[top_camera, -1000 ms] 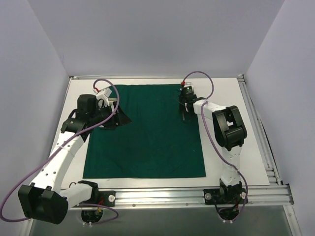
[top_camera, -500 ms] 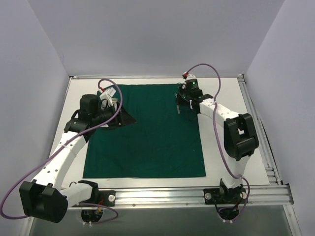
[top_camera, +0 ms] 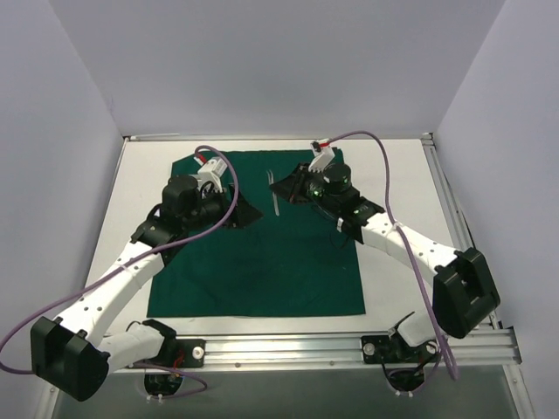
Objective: Open and lay out the surgical kit
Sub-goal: Adjust the medical item in the surgical kit.
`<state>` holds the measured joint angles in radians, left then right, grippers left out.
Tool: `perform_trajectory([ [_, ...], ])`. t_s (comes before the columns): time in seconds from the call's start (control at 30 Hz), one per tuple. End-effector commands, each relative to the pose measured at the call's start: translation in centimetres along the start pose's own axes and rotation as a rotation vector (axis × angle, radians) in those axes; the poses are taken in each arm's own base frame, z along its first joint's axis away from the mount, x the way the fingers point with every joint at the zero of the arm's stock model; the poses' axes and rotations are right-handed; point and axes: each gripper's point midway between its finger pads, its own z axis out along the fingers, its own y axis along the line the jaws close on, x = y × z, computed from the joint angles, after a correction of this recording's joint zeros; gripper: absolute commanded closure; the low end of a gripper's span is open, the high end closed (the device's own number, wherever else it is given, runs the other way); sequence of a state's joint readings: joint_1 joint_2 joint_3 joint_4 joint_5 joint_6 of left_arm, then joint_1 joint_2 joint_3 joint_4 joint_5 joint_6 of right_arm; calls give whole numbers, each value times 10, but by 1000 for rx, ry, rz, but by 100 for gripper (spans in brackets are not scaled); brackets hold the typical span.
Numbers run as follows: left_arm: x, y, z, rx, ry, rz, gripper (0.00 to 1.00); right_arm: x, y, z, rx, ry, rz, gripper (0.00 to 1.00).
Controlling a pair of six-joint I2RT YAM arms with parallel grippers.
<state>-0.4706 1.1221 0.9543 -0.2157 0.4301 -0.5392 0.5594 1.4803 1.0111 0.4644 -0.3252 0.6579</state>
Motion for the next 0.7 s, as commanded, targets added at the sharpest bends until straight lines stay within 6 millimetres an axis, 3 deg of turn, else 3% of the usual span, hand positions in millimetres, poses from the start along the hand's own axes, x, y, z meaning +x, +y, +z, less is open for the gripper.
perform_trajectory([
  [0.0, -30, -4, 8, -12, -131, 17, 32, -29, 57, -15, -134, -140, 75, 100],
  [0.13, -30, -5, 14, -10, -123, 7, 37, -36, 83, -26, -198, -177, 96, 100],
  [0.2, -31, -9, 13, 10, -134, 11, 37, -37, 84, -27, -184, -176, 90, 100],
  [0.33, -27, -21, 8, 79, -132, 22, 26, -38, 90, -31, -218, -160, 61, 100],
  [0.43, -27, -26, 6, 102, -126, 31, 24, -39, 92, -33, -239, -151, 56, 100],
  [0.53, -22, -24, 1, 86, -120, 16, 24, -45, 58, -29, -187, -141, 87, 100],
  [0.67, -13, -17, -3, 55, -103, 6, 23, -61, -23, -22, -50, -129, 134, 100],
])
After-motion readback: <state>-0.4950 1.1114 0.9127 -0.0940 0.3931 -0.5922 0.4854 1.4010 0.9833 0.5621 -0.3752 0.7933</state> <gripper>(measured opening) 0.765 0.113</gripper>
